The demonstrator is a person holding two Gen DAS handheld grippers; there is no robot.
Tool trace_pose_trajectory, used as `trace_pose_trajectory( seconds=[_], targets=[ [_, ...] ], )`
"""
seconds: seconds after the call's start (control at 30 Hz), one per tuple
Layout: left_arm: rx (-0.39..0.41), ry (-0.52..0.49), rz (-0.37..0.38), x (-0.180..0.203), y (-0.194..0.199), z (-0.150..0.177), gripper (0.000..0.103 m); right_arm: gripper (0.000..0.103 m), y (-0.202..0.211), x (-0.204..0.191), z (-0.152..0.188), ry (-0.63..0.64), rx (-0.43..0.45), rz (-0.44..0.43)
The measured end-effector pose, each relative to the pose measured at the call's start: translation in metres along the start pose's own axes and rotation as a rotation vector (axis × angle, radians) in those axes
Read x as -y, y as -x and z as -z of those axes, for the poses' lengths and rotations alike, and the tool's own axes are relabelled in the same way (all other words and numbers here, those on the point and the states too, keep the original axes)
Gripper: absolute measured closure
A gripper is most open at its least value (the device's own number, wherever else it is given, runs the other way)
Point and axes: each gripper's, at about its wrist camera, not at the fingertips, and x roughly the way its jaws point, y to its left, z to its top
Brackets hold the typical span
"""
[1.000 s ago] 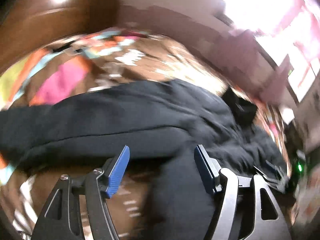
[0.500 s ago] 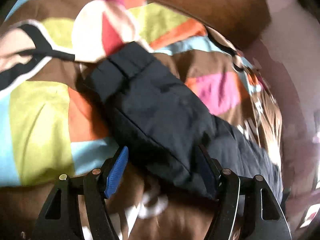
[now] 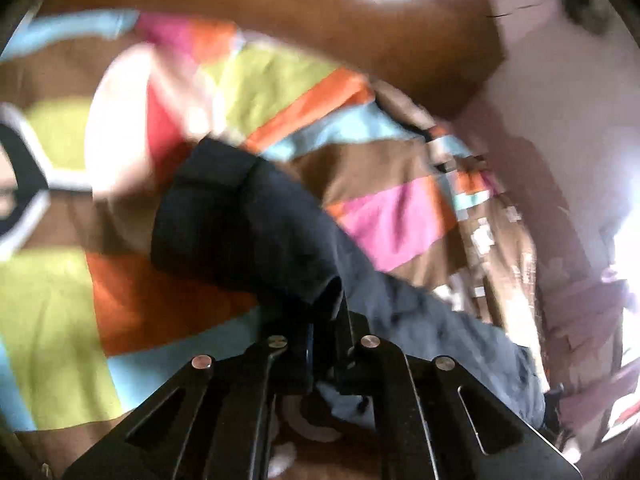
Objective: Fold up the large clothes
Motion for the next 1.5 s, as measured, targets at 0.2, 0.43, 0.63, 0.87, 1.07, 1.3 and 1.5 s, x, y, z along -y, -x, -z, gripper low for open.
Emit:
trace_pose_trajectory(
  seconds=[0.2, 0.43, 0.63, 0.87, 1.07, 1.3, 1.5],
  targets=[
    [0.152, -0.235, 0.162, 0.071, 0.073, 0.002, 0.1, 0.006, 0.053, 0.005, -0.002, -0.015, 0.106, -0.108],
    [0.217, -0.632, 0.443, 0.186, 0.158, 0.061, 0.1, 0.006, 0.107, 0.029, -0.004, -0.018, 0.142, -0.083],
    [0.112, -0.917, 0.656, 0.257, 0.192, 0.152, 0.1, 0.006, 0.147, 0.076, 0.002, -0.086, 0.167, -0.06],
    [-0.046, -1.137, 0.706, 0.318, 0.168, 0.272, 0.1, 0.005, 0.185, 0.135, 0.024, -0.163, 0.187, -0.02],
    [-0.186, -1.256, 0.671, 0.337, 0.13, 0.348, 0.1, 0.006, 0.199, 0.18, 0.049, -0.219, 0.183, 0.018],
    [-0.334, -1.412, 0.574, 0.33, 0.086, 0.417, 0.099, 0.006, 0.202, 0.219, 0.069, -0.278, 0.183, -0.031],
    [-0.382, -1.516, 0.568, 0.313, 0.078, 0.446, 0.089, 0.006, 0.199, 0.241, 0.081, -0.388, 0.192, -0.238]
  ],
)
